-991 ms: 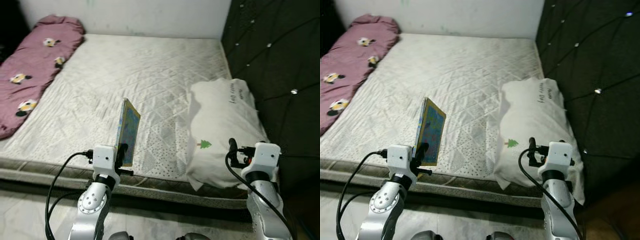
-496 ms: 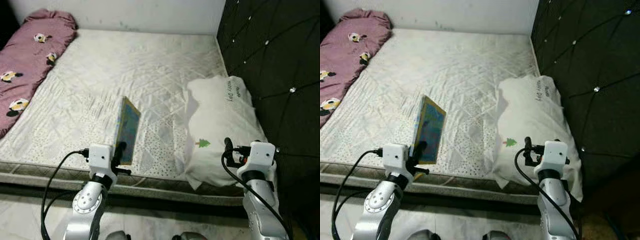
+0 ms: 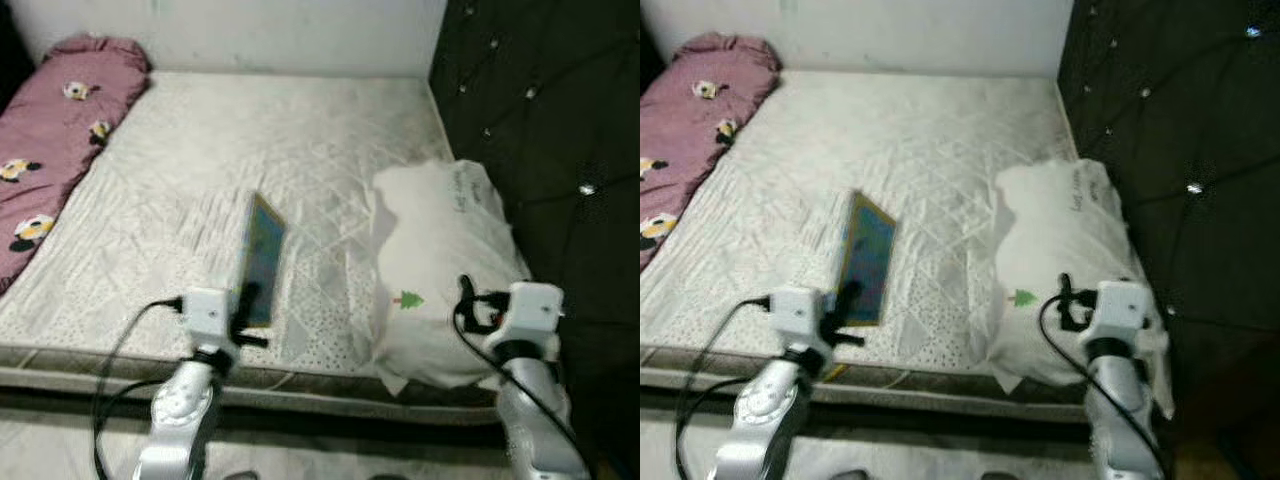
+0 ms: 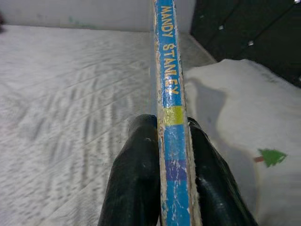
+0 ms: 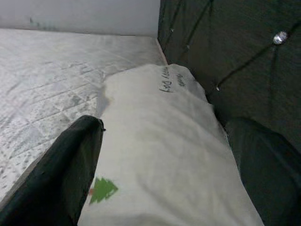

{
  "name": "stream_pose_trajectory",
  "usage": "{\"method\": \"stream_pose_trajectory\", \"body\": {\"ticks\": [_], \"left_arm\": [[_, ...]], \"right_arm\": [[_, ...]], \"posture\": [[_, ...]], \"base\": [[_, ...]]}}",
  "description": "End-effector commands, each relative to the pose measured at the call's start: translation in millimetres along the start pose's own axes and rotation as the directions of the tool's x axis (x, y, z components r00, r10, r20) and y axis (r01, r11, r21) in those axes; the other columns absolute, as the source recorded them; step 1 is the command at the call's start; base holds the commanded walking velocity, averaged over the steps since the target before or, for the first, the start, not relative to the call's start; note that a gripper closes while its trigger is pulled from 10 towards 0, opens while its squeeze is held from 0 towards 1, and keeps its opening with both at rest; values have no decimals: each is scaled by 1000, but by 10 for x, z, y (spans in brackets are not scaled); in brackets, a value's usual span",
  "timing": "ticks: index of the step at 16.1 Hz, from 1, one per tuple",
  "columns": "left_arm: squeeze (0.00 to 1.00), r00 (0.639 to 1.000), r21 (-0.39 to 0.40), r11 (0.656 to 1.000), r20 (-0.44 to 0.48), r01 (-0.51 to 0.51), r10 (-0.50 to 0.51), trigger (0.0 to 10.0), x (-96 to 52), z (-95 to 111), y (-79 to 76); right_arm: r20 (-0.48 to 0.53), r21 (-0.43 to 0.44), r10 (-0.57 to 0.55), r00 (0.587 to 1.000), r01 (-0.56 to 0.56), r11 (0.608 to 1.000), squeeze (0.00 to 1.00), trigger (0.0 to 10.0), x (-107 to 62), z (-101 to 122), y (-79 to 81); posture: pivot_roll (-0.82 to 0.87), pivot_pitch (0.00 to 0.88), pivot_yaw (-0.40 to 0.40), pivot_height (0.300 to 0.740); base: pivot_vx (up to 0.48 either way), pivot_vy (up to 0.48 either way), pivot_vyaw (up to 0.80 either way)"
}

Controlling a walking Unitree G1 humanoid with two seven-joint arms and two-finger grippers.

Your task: Clean up the room

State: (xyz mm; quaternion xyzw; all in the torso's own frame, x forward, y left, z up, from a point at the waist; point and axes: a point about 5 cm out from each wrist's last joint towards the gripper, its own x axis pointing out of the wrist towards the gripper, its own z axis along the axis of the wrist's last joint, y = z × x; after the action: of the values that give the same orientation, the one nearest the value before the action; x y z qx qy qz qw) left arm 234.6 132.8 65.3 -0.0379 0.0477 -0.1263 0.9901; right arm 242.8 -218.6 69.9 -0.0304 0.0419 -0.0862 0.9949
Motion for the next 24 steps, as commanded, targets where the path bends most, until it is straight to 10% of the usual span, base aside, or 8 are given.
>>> {"method": "stream_pose_trajectory", "body": {"ticks": [1, 24], "left_arm": [[0, 999, 16, 1000, 45, -19, 18, 10000, 4, 96, 72], [0, 999, 6, 1000, 44, 3, -3, 10000, 21, 90, 22]], "right_arm": [[6, 13, 27, 1000, -27, 1000, 0, 10000, 18, 27, 74], [-17, -1, 33, 999, -33, 999, 0, 10000, 1, -3, 61]], "posture": [[-31, 34, 19, 740], [-39, 47, 11, 740]], "base": [[270, 0, 0], [100, 0, -317]]}}
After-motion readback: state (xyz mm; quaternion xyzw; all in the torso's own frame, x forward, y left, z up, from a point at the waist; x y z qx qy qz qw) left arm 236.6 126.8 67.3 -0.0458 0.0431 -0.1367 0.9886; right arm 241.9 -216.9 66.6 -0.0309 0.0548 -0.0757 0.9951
